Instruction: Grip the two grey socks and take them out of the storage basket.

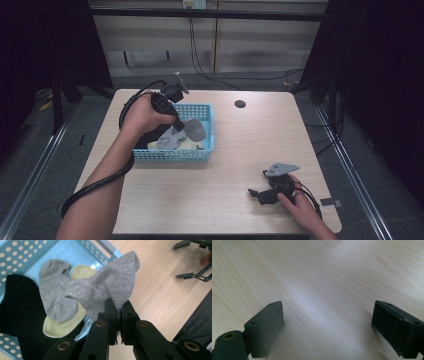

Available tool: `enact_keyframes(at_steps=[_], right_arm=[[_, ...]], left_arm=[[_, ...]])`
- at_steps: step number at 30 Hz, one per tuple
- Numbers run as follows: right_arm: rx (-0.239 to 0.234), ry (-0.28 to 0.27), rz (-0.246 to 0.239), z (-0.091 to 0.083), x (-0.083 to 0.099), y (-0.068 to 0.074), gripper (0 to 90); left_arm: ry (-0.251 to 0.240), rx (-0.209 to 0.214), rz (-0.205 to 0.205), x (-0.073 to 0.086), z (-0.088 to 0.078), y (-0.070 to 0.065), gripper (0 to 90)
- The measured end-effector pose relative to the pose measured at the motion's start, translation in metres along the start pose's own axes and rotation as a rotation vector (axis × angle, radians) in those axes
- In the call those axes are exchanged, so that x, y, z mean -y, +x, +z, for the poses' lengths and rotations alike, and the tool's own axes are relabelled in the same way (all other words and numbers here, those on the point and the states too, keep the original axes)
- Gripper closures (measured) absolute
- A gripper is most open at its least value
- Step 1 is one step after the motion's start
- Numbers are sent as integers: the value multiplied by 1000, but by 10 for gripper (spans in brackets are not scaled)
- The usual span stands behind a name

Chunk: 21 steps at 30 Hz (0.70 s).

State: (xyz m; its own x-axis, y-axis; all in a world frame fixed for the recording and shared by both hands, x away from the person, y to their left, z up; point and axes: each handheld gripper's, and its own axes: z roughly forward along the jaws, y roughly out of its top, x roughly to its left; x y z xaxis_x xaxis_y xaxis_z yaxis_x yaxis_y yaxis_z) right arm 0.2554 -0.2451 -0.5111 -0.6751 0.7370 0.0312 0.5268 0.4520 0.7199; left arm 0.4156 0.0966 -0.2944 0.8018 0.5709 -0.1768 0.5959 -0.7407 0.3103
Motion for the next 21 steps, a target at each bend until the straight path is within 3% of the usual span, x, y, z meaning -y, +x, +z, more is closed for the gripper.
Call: enact_keyframes(at_steps=[11,21], right_arm=[[1,1,-1,0,0,0,101],[1,1,-1,0,0,0,101]], left_arm=[[-20,11,72,-4,-15,-27,854],[3,45,157,-7,0,-52,852]])
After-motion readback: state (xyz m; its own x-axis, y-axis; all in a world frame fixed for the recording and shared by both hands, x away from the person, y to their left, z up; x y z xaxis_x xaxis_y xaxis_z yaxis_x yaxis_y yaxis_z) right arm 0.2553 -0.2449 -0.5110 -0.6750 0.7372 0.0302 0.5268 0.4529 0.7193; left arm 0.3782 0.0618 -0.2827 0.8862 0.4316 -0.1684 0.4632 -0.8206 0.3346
